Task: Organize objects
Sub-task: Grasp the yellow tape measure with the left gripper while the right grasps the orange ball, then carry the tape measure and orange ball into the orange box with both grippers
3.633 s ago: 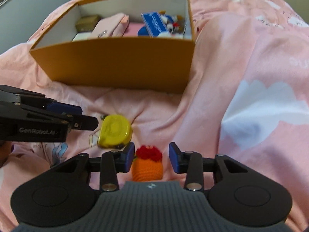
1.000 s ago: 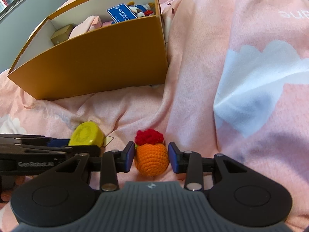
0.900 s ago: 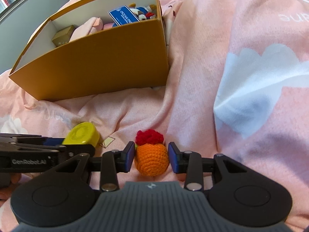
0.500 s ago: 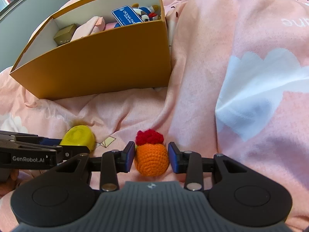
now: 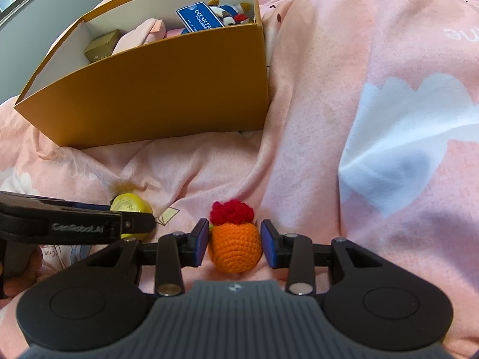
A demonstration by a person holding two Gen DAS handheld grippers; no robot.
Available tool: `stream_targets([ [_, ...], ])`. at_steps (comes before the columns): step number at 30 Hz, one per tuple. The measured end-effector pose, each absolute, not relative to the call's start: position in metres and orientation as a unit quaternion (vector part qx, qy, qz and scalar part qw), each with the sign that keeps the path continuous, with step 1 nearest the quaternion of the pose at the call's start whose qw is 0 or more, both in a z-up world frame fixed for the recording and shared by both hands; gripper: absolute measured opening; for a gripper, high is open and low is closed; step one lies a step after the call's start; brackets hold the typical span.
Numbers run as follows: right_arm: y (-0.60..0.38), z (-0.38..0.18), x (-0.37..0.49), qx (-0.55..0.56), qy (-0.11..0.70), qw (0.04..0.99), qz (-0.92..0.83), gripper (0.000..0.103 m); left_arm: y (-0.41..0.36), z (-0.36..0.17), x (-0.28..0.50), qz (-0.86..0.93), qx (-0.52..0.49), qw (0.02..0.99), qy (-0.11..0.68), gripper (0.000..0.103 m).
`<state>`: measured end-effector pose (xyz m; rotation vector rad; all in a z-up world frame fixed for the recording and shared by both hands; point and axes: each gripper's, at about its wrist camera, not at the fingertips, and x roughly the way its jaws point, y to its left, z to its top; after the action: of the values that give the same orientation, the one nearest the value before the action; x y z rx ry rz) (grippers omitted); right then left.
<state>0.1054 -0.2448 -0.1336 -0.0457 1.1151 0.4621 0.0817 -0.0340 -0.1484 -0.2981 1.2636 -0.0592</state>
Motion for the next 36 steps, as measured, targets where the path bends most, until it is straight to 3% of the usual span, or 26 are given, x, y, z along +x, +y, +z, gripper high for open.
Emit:
stream_targets([
  [13, -0.241, -0.101, 0.102, -0.018, 0.488, 0.832, 0.263, 0.039, -0.01, -0.1, 0.077, -0.107, -0.192, 0.817, 0.533, 0.06],
  [25, -0.223, -0.022, 0.124, -0.11, 0.371, 0.861, 0.331, 0.039, 0.013, -0.03, 0.109, -0.145, -0.219, 0.846, 0.464, 0.06],
  [36, -0.182, -0.014, 0.186, -0.173, 0.326, 0.863, 0.344, 0.039, 0.035, -0.032, 0.167, -0.113, -0.214, 0.855, 0.459, 0.06],
])
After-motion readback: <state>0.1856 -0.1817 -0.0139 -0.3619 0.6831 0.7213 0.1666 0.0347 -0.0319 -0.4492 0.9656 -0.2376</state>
